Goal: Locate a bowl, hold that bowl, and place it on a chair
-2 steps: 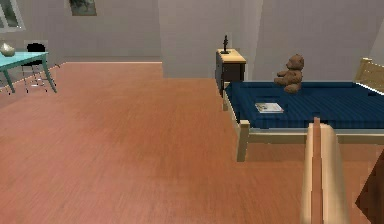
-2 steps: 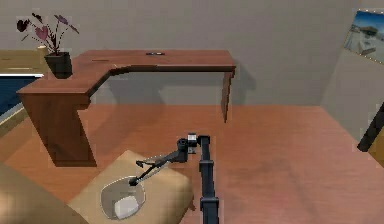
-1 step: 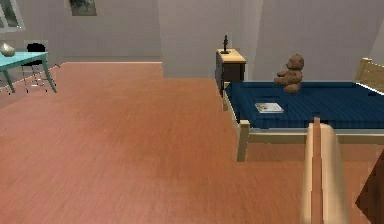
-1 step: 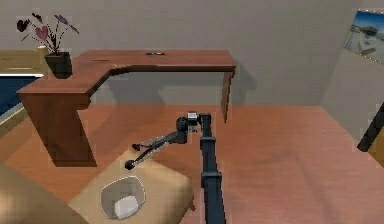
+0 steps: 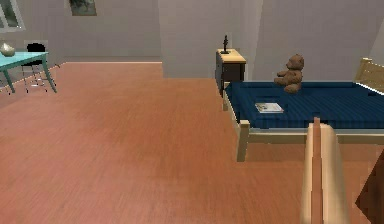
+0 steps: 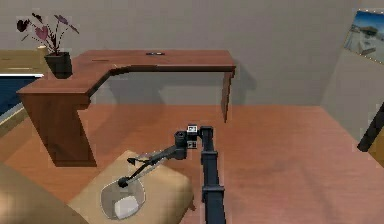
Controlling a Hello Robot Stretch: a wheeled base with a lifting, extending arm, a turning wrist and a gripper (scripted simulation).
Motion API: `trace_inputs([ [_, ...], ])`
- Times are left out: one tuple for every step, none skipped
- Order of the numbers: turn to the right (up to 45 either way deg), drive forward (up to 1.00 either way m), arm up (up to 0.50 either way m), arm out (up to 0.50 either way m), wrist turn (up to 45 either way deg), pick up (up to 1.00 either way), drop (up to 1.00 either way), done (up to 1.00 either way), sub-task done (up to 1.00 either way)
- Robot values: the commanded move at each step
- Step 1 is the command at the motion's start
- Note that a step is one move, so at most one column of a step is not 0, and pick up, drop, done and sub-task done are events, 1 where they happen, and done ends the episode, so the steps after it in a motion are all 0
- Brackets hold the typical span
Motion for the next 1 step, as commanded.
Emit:
trace_inputs([
  [0.0, 0.0, 0.0, 0.0, 0.0, 0.0, 0.0, 1.0, 0.0],
])
